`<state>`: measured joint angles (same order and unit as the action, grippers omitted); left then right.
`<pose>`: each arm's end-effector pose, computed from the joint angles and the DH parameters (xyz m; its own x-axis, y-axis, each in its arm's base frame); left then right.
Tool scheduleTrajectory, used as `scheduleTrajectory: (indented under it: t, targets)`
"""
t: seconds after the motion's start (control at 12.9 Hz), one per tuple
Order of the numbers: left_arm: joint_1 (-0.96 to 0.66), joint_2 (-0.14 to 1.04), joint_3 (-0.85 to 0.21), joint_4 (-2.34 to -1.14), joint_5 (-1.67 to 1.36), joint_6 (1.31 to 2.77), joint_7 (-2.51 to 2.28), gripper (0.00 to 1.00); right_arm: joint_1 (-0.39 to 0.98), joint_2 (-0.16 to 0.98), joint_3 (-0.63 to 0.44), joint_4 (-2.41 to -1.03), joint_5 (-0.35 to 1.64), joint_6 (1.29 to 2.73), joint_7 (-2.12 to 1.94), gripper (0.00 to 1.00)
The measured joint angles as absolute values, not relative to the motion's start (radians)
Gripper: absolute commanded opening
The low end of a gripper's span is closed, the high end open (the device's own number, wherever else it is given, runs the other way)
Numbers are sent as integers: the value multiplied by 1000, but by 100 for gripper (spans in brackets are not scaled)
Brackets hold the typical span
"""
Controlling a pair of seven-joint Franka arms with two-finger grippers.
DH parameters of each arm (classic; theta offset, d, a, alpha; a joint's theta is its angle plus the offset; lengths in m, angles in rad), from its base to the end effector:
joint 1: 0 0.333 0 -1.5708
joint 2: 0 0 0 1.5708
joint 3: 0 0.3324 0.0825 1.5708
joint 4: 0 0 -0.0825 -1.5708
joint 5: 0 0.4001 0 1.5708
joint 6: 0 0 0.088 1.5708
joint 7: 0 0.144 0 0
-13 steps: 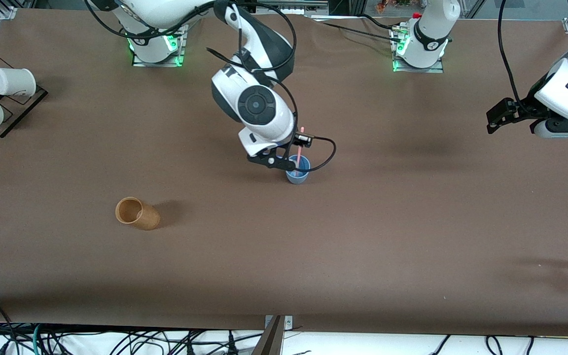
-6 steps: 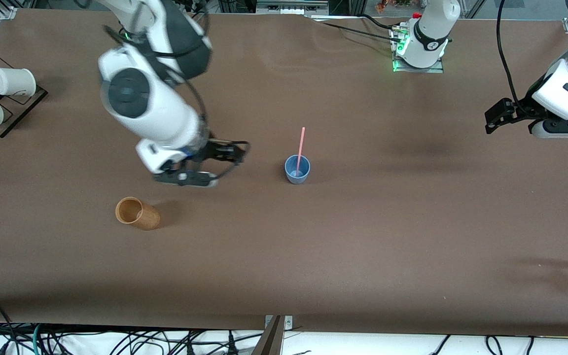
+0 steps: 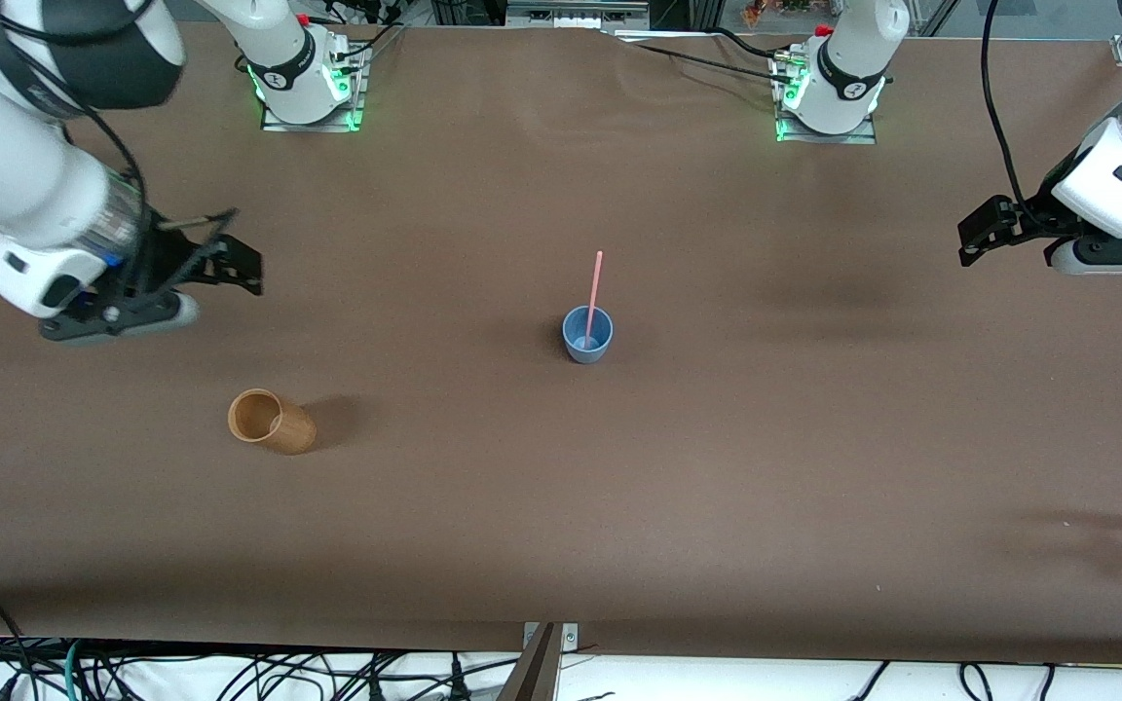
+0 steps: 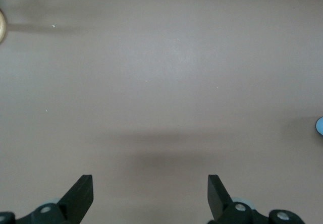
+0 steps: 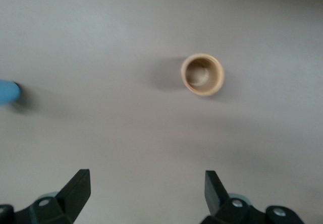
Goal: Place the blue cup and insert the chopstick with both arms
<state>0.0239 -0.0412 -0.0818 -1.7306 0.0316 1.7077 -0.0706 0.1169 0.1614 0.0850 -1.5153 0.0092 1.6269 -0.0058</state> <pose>0.5657 -0.0294 0.5607 0.9998 0.0084 0.0205 0.0090 -0.9994 -0.0334 0.6098 0.1226 0.5397 0.9775 0.2050 -0.0491 0.2041 -0.9787 -0.0231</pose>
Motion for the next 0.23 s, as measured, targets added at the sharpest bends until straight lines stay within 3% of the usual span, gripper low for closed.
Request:
scheduleTrajectory:
  t: [0.23]
  targets:
    - [25, -32, -82, -1723, 32, 1707, -69, 100, 120, 129, 90, -1535, -11, 1609, -11, 100]
